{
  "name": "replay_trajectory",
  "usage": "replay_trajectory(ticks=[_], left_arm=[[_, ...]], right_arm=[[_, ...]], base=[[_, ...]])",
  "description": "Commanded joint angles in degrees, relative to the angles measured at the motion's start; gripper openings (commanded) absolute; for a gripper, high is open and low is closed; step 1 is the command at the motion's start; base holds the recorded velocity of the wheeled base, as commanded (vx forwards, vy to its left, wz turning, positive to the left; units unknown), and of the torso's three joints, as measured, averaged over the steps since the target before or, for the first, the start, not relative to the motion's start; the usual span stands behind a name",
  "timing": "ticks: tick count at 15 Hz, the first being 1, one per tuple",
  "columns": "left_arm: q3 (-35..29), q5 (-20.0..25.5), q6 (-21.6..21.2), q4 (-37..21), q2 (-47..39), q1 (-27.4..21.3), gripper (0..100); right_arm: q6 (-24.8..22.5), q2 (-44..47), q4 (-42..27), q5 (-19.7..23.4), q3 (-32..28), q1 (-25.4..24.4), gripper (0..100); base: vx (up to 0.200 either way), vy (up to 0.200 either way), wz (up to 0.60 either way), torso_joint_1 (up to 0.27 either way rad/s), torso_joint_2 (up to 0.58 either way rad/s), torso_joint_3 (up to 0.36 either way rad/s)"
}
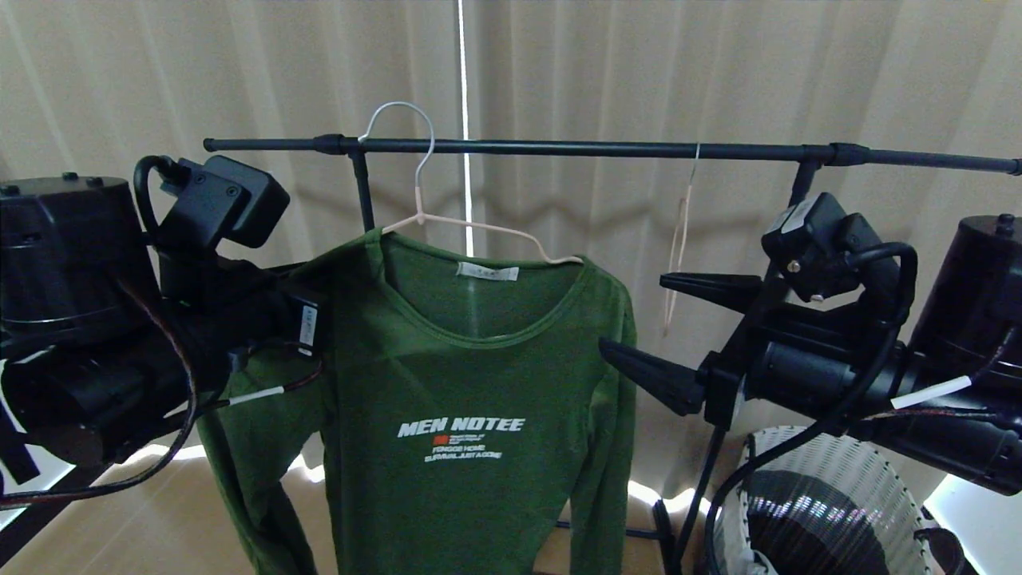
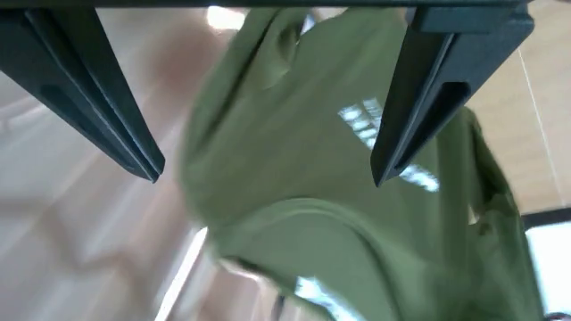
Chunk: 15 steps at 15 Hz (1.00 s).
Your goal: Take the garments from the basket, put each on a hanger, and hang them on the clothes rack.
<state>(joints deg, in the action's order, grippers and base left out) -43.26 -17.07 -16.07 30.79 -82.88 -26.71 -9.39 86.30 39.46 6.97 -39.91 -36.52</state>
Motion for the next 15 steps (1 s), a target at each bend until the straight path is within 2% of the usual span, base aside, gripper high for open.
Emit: replay_trajectory(ticks=[1, 2, 5, 9, 15], left_arm=[[-0.1, -0.4, 0.5, 0.1, -0.4, -2.3, 0], [0.1, -0.7, 0.5, 0.1, -0.3, -3.4, 0], [0.9, -0.6, 0.5, 0.1, -0.3, -5.1, 0], [2.2, -0.8, 0.3, 0.1, 0.1, -7.7, 0], [2.2, -2.4, -0.1, 0.1, -0.3, -9.9, 0]], right_arm=[[-2.0, 0.9, -0.2, 0.1, -1.4, 0.1, 100], [-4.7, 2.5, -0.1, -0.1, -2.9, 0.6, 100], [-7.2, 5.9, -0.3, -1.0, -7.1, 0.8, 100], [-9.0, 11.7, -0.4, -7.9, -14.1, 0.8, 100], [-11.2, 13.6, -0.5, -8.0, -14.9, -0.2, 100]], base=[[0.0, 0.0, 0.0, 0.0, 0.0, 0.0], [0.0, 0.0, 0.0, 0.0, 0.0, 0.0], [0.0, 0.0, 0.0, 0.0, 0.0, 0.0], [0.0, 0.0, 0.0, 0.0, 0.0, 0.0], [0.0, 0.0, 0.0, 0.0, 0.0, 0.0]])
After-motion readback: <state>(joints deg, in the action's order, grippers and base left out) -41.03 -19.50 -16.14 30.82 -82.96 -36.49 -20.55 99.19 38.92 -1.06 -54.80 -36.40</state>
